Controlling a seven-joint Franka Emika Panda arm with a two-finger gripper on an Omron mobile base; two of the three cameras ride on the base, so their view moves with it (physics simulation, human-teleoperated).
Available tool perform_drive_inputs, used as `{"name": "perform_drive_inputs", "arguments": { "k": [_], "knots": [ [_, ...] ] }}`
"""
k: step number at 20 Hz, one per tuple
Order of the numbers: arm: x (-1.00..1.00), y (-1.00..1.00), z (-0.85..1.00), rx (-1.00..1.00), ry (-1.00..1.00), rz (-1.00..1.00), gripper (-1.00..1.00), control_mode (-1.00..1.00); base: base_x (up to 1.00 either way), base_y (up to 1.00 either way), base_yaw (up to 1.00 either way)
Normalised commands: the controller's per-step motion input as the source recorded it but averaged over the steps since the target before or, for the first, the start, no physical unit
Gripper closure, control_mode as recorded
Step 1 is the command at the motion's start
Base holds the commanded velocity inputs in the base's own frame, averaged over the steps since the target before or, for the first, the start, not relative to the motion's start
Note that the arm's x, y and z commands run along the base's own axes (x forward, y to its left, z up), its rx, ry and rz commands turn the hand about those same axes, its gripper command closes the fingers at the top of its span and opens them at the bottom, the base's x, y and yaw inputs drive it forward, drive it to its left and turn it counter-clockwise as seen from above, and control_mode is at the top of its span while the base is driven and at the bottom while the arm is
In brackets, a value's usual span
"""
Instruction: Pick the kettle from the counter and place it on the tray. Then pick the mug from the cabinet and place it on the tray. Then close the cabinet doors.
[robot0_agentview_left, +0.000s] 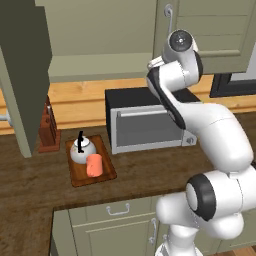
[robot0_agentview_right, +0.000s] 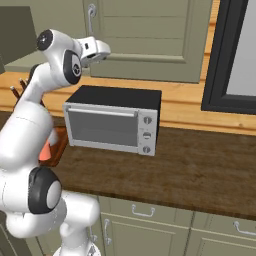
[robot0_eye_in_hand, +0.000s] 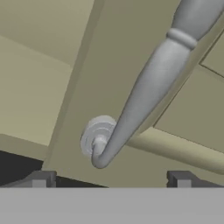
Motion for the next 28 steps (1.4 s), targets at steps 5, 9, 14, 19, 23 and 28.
{"name": "perform_drive_inputs", "arguments": {
  "k": [5, 9, 14, 19, 23, 28],
  "knots": [
    [-0.61, 0.32, -0.12, 0.0, -0.04, -0.07, -1.0, -1.0, 0.0, 0.0, 0.0],
    [-0.63, 0.25, -0.02, 0.0, 0.0, -0.13, -1.0, -1.0, 0.0, 0.0, 0.0],
    [-0.73, 0.08, 0.0, 0.0, -0.01, -0.02, -1.0, -1.0, 0.0, 0.0, 0.0],
    [-0.59, 0.03, 0.0, 0.01, 0.0, 0.0, -1.0, -1.0, 0.0, 0.0, 0.0],
    [-0.37, 0.02, 0.0, 0.02, 0.01, 0.0, -1.0, -1.0, 0.0, 0.0, 0.0],
    [-0.37, 0.05, 0.0, 0.05, 0.02, 0.0, -1.0, -1.0, 0.0, 0.0, 0.0]
  ]
}}
